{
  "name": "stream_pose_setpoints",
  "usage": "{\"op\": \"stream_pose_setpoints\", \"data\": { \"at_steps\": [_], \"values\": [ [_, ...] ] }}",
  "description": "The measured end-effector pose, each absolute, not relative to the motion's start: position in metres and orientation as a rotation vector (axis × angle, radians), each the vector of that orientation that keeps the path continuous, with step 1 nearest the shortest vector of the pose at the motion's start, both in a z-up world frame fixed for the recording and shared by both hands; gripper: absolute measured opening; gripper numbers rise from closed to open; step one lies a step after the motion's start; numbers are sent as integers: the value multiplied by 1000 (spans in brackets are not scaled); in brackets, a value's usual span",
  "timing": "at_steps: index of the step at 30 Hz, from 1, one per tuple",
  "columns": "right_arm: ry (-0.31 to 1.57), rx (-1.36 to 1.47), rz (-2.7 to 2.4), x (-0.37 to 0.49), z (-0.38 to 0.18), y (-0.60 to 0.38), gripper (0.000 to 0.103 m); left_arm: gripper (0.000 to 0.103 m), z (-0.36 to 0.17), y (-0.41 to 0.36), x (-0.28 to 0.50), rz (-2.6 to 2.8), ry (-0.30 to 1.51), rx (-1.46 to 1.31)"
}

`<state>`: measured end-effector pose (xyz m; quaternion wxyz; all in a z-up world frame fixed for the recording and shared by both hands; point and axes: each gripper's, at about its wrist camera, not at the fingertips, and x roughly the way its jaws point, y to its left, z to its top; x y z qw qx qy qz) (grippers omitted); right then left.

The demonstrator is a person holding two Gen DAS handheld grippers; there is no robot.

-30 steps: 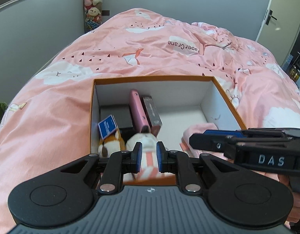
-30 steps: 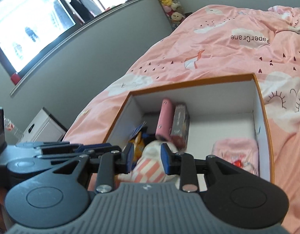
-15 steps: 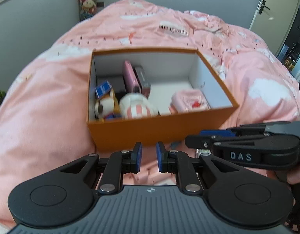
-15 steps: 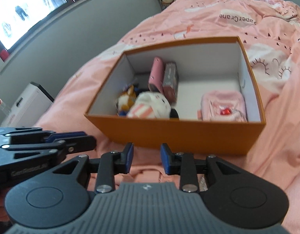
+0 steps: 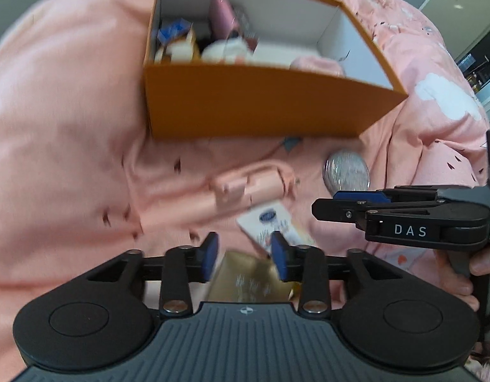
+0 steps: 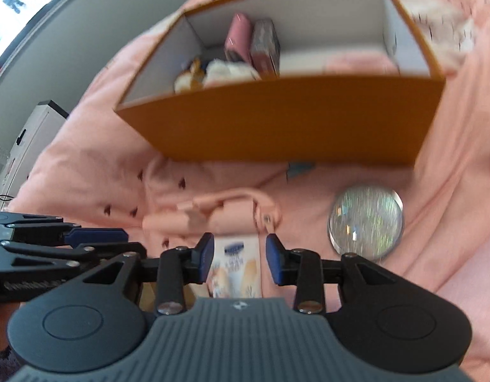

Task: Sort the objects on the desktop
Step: 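Grasp the gold square box with left gripper while right gripper grasps white card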

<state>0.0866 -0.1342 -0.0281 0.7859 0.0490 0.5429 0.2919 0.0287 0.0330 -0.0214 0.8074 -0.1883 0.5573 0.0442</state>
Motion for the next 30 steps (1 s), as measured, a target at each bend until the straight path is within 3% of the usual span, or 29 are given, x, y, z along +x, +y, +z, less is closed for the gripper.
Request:
{"op": "stream_pose_setpoints", "data": {
  "at_steps": [13,24,27,30],
  "values": [
    [1395,222,634,91,-80,-139,42,63,-42,38,26,44,1270,-533],
    [1480,349,678,107,-108,-136,50,70,-22,2,22,-97,1262,-211],
    [1482,379,694,106,-109,-138,40,71,-28,0,23,-105,1283,-193],
    [1463,356,701,103,-104,-136,38,72,-34,-1,23,-95,1298,-153]
  ]
}}
